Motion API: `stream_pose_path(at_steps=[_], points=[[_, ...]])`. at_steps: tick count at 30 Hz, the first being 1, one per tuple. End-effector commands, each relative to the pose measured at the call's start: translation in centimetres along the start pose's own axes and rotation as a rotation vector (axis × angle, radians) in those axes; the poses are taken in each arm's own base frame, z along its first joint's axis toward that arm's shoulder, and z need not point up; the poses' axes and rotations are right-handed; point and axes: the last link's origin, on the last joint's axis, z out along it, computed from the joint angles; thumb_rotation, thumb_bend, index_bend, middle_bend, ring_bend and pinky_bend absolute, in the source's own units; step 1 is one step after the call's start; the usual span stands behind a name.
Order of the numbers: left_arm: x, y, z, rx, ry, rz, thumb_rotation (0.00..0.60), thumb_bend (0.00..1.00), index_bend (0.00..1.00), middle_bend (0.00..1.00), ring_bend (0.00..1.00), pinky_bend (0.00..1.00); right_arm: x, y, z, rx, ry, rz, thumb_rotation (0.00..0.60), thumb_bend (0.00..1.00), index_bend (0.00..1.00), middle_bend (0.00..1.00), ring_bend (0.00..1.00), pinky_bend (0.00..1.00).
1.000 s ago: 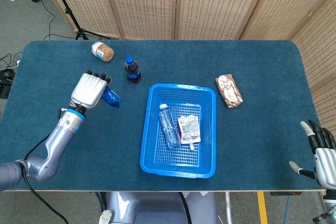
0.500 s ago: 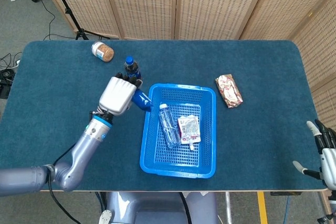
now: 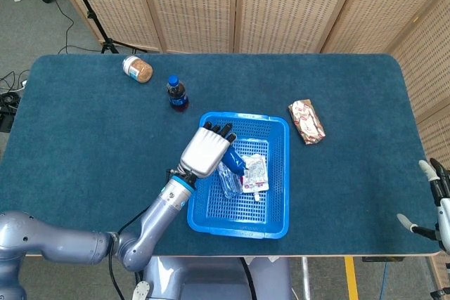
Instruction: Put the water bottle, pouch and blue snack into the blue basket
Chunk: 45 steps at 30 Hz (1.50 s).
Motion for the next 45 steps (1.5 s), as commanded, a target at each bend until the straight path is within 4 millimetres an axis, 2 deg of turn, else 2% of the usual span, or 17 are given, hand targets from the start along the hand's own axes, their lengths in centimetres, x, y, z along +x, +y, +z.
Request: stream_pose_path(at_steps=[1, 3, 7, 12, 15, 21, 23, 25, 30, 36, 45], points=[[-0.9, 0.4, -0.4, -0.014, -0.060, 0.012, 0.600, 0.18, 0.17, 0.00, 0.03, 0.09, 0.0, 0.0, 0.0, 0.000, 0.000, 0.000, 0.600, 0.16, 0.01, 0.00, 0.00, 0.00], [-1.1, 0.4, -0.6, -0.012, -0.083, 0.005, 0.600, 0.12, 0.08, 0.00, 0.00, 0.03, 0.0, 0.0, 0.0, 0.000, 0.000, -0.001, 0.600, 0.16, 0.01, 0.00, 0.00, 0.00], [-1.3, -0.6, -0.9, 0.009, -0.094, 0.011, 0.600, 0.01, 0.02, 0.00, 0.00, 0.02, -0.1, -0.1, 0.0, 0.002, -0.001, -0.007, 0.600, 0.16, 0.01, 0.00, 0.00, 0.00], [-1.3, -3.2, -1.4, 0.071, -0.090, -0.016, 0.600, 0.00, 0.01, 0.00, 0.00, 0.02, -0.4, -0.3, 0.1, 0.005, -0.011, -0.018, 0.600, 0.16, 0.01, 0.00, 0.00, 0.00], [-1.3, -5.1, -2.6, 0.118, -0.103, -0.053, 0.600, 0.01, 0.01, 0.00, 0.00, 0.01, -0.6, -0.4, 0.1, 0.010, -0.018, -0.027, 0.600, 0.16, 0.01, 0.00, 0.00, 0.00], [-1.1, -10.2, -8.4, 0.227, -0.087, -0.069, 0.600, 0.01, 0.01, 0.00, 0.00, 0.00, -1.4, -0.8, 0.3, 0.022, -0.035, -0.059, 0.600, 0.16, 0.01, 0.00, 0.00, 0.00], [-1.2, -12.0, -11.2, 0.259, -0.050, -0.051, 0.600, 0.01, 0.01, 0.00, 0.00, 0.00, -1.7, -1.0, 0.3, 0.028, -0.039, -0.075, 0.600, 0.16, 0.01, 0.00, 0.00, 0.00], [-1.6, -14.9, -16.2, 0.341, -0.008, -0.021, 0.600, 0.02, 0.01, 0.00, 0.00, 0.00, -2.4, -1.5, 0.4, 0.046, -0.049, -0.113, 0.600, 0.16, 0.01, 0.00, 0.00, 0.00], [-2.6, -16.9, -22.2, 0.373, -0.016, 0.007, 0.600, 0.02, 0.01, 0.00, 0.00, 0.00, -3.5, -2.8, 0.2, 0.090, -0.037, -0.170, 0.600, 0.16, 0.01, 0.00, 0.00, 0.00], [-3.4, -18.3, -26.3, 0.489, -0.099, -0.048, 0.600, 0.03, 0.01, 0.00, 0.00, 0.00, -4.5, -3.7, -0.2, 0.109, -0.055, -0.220, 0.600, 0.16, 0.01, 0.00, 0.00, 0.00], [-4.6, -19.0, -29.5, 0.563, -0.034, -0.086, 0.600, 0.04, 0.02, 0.00, 0.00, 0.00, -5.4, -3.5, -0.1, 0.100, -0.078, -0.261, 0.600, 0.16, 0.01, 0.00, 0.00, 0.00]])
